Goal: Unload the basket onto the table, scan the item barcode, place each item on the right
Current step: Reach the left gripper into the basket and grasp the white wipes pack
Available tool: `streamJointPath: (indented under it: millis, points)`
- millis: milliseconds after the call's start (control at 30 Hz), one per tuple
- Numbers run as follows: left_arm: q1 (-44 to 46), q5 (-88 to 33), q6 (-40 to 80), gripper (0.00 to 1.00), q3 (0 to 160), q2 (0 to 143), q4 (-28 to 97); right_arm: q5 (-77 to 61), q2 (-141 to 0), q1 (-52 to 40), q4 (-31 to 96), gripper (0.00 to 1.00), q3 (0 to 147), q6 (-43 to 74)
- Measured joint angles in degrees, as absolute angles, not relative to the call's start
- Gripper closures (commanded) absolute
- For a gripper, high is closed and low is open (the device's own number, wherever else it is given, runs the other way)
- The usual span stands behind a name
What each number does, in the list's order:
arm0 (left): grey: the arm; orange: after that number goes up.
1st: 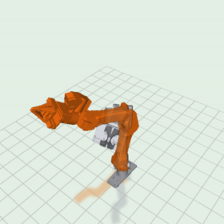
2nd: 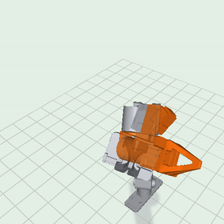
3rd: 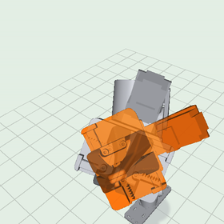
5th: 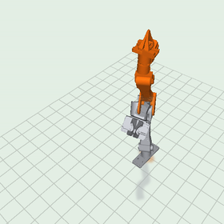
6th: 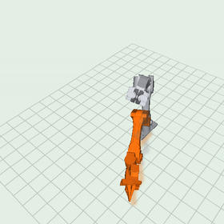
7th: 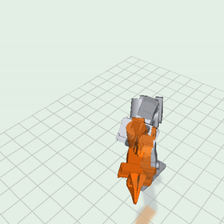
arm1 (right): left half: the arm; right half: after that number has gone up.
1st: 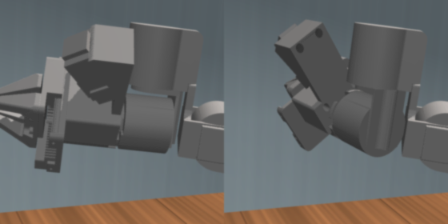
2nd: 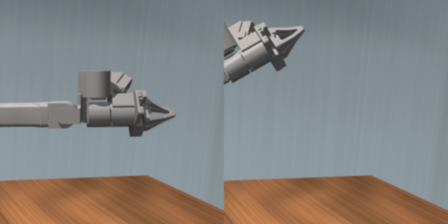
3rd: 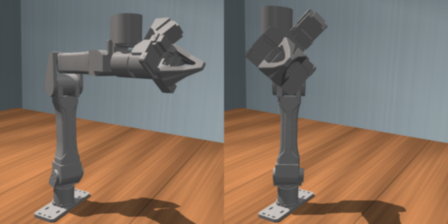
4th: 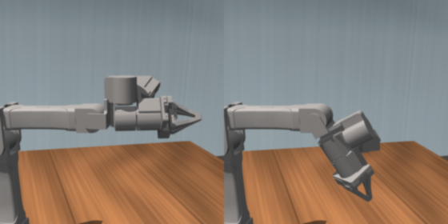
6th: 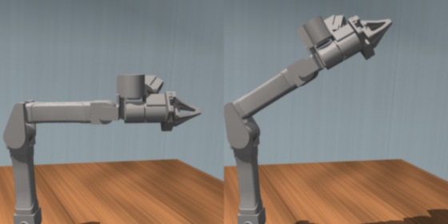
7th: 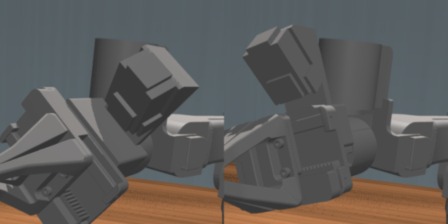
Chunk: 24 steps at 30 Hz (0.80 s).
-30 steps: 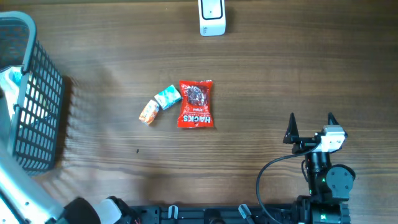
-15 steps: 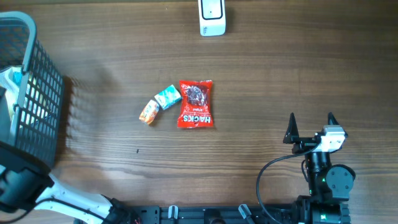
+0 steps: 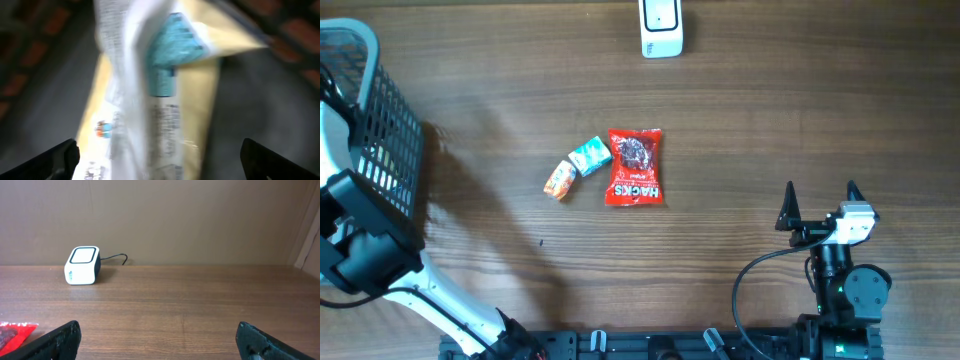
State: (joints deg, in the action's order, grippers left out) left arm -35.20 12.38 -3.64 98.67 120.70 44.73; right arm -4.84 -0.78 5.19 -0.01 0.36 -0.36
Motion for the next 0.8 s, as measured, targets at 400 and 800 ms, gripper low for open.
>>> streamJointPath:
  millis: [400,800]
  points:
    - [-35.64,16.05,-2.50,0.46,98.80,125.73,45.82,-4.84,-0.78,5.19,-0.03,0.00,0.36,-0.36]
    - [-35.35,25.78,2.20,0.96,98.78,124.90,50.39,-4.84,-0.78,5.19,-0.03,0.00,0.36,-0.36]
